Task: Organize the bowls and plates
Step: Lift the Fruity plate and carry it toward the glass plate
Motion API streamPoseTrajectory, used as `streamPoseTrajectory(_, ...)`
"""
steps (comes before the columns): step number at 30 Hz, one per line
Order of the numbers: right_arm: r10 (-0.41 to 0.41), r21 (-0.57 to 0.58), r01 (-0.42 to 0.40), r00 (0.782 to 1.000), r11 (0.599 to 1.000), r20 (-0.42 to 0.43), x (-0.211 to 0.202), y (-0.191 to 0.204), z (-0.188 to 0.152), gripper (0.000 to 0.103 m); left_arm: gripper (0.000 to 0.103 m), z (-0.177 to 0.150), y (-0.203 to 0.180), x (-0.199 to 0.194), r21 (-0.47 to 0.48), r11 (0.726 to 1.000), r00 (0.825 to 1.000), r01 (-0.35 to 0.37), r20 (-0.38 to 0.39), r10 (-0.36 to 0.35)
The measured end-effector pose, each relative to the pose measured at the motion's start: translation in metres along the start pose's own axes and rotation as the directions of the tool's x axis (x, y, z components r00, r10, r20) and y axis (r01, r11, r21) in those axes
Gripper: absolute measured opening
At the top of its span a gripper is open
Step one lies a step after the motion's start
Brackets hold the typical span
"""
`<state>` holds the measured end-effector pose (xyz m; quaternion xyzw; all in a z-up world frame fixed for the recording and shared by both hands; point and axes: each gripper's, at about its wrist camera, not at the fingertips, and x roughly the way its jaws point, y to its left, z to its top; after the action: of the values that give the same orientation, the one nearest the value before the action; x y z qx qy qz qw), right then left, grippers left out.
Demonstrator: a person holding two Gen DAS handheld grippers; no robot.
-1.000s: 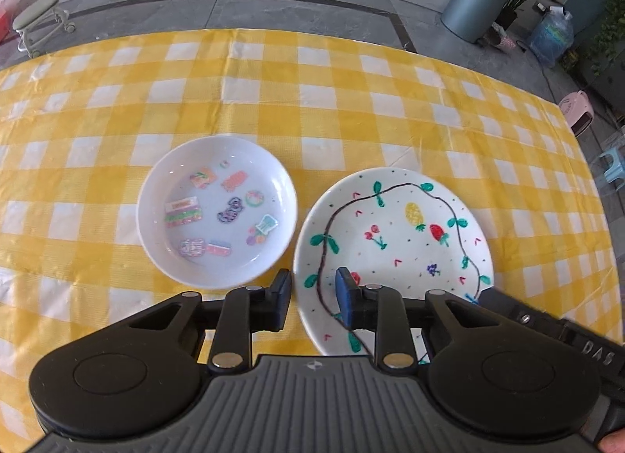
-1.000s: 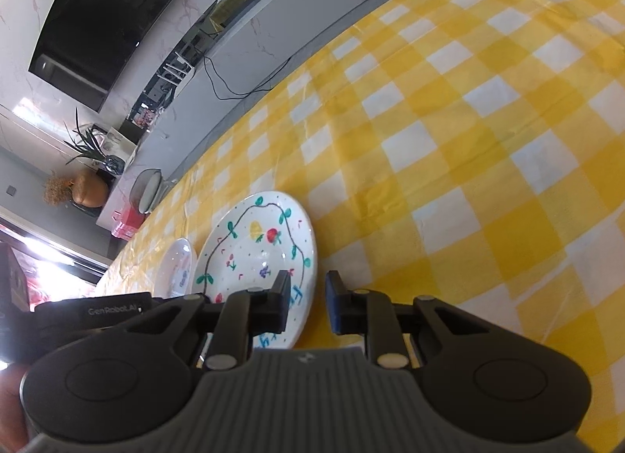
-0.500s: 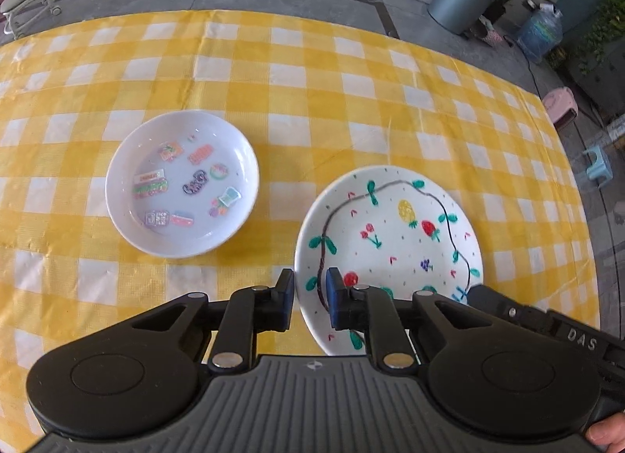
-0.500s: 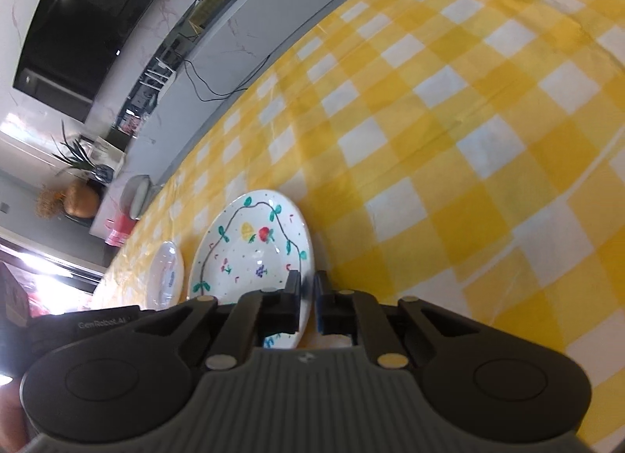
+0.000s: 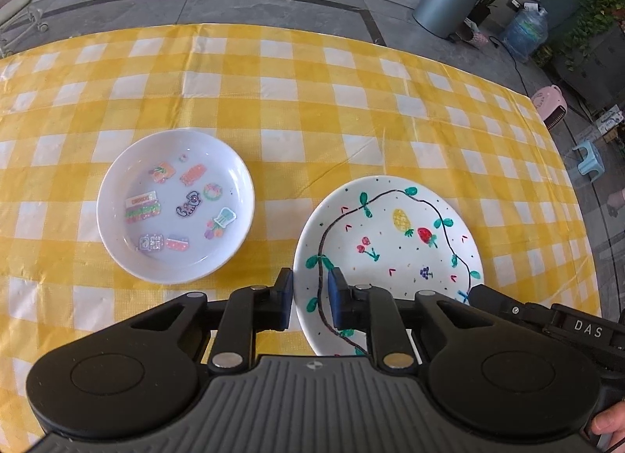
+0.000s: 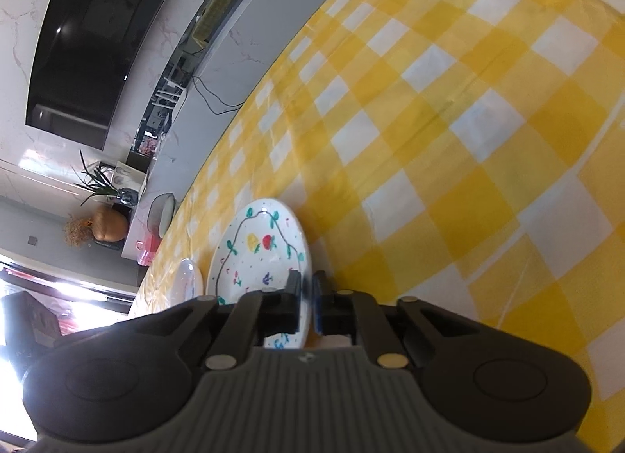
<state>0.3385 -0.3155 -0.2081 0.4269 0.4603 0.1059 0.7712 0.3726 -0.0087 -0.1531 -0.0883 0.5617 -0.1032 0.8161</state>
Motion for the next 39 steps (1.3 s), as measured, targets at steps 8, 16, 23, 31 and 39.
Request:
streamPoseTrajectory(8, -0.003, -0.005, 0.003, 1.000, 1.000, 0.007, -0.009, 0.006, 0.001, 0.003, 0.019, -0.005, -0.006, -0.014, -0.019, 1.000, 1.000, -0.010, 0.020, 0.010)
streamPoseTrajectory(16, -0.006, 0.045, 0.006, 1.000, 0.999, -0.015, -0.020, -0.002, -0.001, 0.004, 0.017, -0.012, -0.016, -0.029, -0.030, 1.000, 0.999, -0.005, 0.036, 0.006)
streamPoseTrajectory(23, -0.018, 0.094, 0.020, 1.000, 0.995, -0.018, -0.045, -0.015, -0.006, 0.004, 0.017, -0.025, -0.041, -0.038, -0.066, 0.998, 0.999, 0.005, 0.039, -0.002)
streamPoseTrajectory(31, -0.118, 0.110, 0.118, 0.993, 0.987, -0.009, -0.081, -0.034, -0.004, 0.005, 0.017, -0.052, -0.076, -0.036, -0.119, 0.991, 0.997, 0.062, 0.049, -0.057)
streamPoseTrajectory(39, -0.173, 0.127, 0.169, 0.985, 0.977, 0.016, -0.111, -0.055, -0.009, 0.005, 0.017, -0.080, -0.093, -0.027, -0.153, 0.984, 0.995, 0.088, 0.064, -0.079)
